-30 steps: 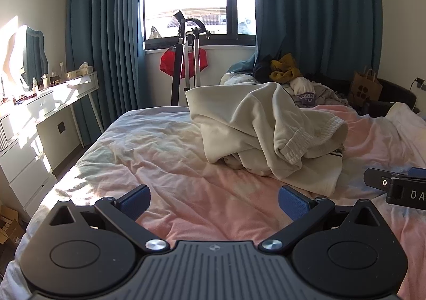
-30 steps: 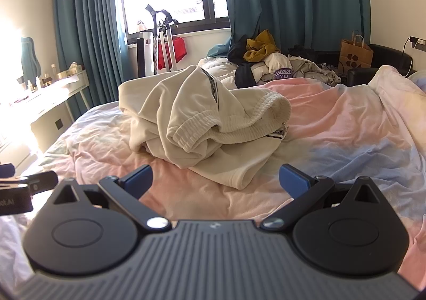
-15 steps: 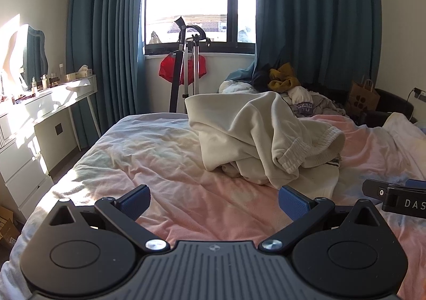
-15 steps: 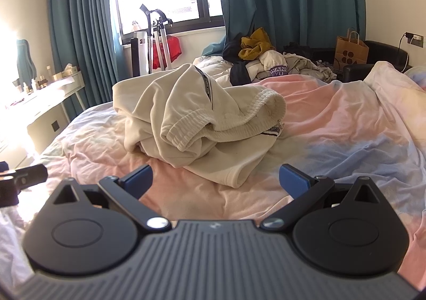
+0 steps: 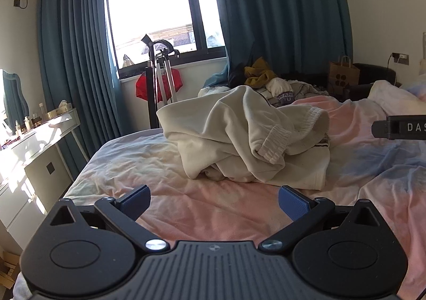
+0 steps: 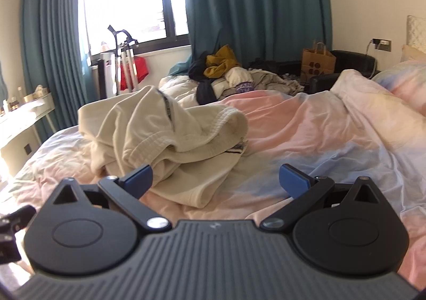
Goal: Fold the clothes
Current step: 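Move both grippers toward the cream garment on the bed, then grasp the ribbed cuff with the left gripper while the right gripper approaches the garment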
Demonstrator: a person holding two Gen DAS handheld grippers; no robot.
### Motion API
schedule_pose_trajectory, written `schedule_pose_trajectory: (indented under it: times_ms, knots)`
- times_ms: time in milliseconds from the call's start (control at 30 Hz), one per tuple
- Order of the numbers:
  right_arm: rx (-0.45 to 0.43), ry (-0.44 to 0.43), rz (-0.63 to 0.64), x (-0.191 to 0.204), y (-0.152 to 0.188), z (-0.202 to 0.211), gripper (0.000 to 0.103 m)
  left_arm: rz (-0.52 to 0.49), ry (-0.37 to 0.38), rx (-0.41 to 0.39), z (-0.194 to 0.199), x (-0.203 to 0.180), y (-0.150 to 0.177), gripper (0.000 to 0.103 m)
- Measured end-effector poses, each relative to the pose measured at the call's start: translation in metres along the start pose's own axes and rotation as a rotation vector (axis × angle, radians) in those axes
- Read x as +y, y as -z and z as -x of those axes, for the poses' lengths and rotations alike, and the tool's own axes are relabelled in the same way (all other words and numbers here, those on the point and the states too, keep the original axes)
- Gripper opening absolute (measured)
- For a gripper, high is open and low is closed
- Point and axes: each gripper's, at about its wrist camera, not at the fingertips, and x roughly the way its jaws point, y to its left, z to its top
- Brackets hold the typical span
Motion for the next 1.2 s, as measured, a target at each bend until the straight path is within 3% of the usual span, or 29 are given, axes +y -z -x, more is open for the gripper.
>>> schedule_pose_trajectory:
  times_ms: [233,367,500,600,733,833,933,1000,1200]
  knots:
    - [0.035,0.028,-0.151,-0.035,0.009,-0.015,0.103,-0.083,0.01,0.024,-0.078,-0.05,-0.006,0.102]
    - [0.1,0.025,-0.192,-0.04,0.02,-0.035,0.103,-0.032,0.051,0.031,-0.125,-0.068,-0.019,0.099]
    - [0.125,0.012,-0.224,-0.043,0.029,-0.051,0.103,-0.05,0.033,0.008,-0.167,-0.087,-0.025,0.094]
    - [0.152,0.006,-0.239,-0.042,0.035,-0.067,0.103,-0.044,0.022,0.013,-0.196,-0.093,-0.026,0.087]
    - [0.181,-0.015,-0.223,-0.036,0.042,-0.086,0.103,-0.014,0.017,0.035,-0.223,-0.091,-0.024,0.066]
    - [0.187,-0.023,-0.22,-0.034,0.045,-0.097,0.103,0.014,0.031,0.016,-0.221,-0.083,-0.025,0.05]
    - [0.152,-0.031,-0.216,-0.034,0.042,-0.094,0.103,0.037,0.046,-0.023,-0.203,-0.067,-0.034,0.023]
    - [0.126,-0.033,-0.21,-0.034,0.039,-0.09,0.103,0.054,0.06,-0.054,-0.186,-0.054,-0.04,0.014]
    - [0.046,-0.04,-0.191,-0.032,0.03,-0.078,0.103,0.139,0.038,-0.122,-0.121,-0.013,-0.057,0.011]
